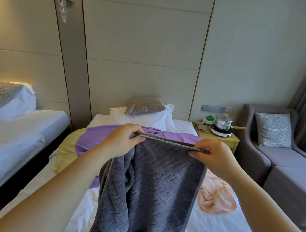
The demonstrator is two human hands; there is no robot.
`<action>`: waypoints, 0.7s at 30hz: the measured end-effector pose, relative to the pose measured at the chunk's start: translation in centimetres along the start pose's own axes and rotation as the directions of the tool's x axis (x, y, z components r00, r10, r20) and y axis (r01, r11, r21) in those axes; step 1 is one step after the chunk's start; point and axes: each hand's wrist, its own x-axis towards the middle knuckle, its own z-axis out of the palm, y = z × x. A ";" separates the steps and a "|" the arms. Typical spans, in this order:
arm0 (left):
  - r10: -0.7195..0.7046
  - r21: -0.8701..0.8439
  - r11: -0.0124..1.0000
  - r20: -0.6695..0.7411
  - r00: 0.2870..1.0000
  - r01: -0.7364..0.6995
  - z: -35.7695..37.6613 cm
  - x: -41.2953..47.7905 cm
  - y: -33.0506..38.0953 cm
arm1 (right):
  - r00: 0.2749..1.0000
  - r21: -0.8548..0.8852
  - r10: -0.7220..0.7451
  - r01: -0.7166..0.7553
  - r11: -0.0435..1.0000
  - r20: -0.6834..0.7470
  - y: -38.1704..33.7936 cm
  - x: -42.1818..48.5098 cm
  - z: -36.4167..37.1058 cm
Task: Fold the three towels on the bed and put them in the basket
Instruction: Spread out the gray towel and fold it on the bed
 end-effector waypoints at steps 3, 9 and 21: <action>-0.014 -0.004 1.000 -0.019 1.000 0.014 -0.1 -0.1 -0.2 | 0.998 0.111 0.048 -0.044 0.993 -0.040 -0.4 -0.1 -0.2; -0.083 0.056 0.995 0.024 0.996 0.082 0.1 -0.3 -0.7 | 0.979 0.257 0.186 -0.202 0.945 0.085 -0.6 0.1 0.4; -0.323 0.641 0.686 -0.156 0.933 0.345 -0.2 -1.9 -1.9 | 0.886 0.481 0.393 -0.463 0.744 0.246 -1.8 0.2 3.0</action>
